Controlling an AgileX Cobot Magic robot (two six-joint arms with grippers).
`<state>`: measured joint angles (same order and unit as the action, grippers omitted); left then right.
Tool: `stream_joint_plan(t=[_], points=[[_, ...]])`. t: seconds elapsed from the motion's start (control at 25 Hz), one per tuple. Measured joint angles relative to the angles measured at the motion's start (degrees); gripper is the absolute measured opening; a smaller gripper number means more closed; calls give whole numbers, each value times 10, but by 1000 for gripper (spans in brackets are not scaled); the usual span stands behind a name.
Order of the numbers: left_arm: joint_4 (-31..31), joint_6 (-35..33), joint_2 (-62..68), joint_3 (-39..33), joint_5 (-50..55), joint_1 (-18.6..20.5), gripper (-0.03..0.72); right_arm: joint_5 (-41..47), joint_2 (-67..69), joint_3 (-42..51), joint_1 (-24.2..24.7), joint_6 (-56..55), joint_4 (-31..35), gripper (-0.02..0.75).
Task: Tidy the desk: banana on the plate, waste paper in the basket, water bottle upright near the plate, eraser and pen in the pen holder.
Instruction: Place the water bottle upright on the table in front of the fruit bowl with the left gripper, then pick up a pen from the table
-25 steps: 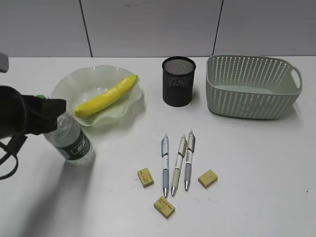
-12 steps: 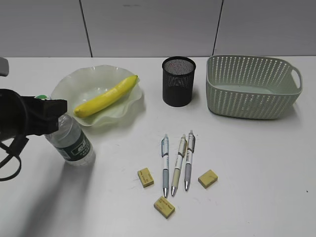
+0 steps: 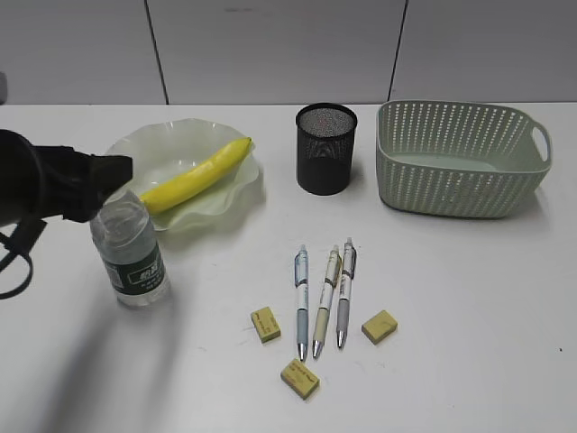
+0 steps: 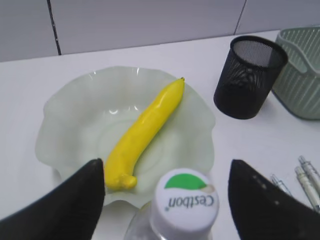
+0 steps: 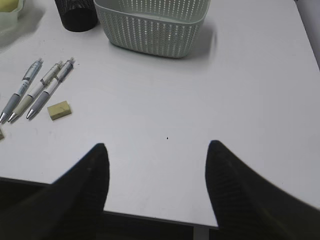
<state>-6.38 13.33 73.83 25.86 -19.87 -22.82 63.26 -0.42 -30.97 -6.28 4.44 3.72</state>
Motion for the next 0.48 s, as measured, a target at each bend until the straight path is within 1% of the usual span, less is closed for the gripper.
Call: stream_joint_plan(t=[0.08, 0.16, 0.32, 0.4, 0.48], points=[[-2, 0, -47, 4, 44, 0, 580, 0, 0, 0, 0, -1, 0, 483], [-12, 0, -115, 19, 143, 0, 580, 0, 0, 0, 0, -1, 0, 483], [-56, 0, -265, 72, 435, 0, 570, -23, 0, 12, 0, -1, 10, 483], [-74, 0, -355, 86, 576, 0, 551, -31, 0, 17, 0, -1, 16, 483], [-81, 0, -440, 88, 691, 0, 529, -35, 0, 18, 0, -1, 19, 483]])
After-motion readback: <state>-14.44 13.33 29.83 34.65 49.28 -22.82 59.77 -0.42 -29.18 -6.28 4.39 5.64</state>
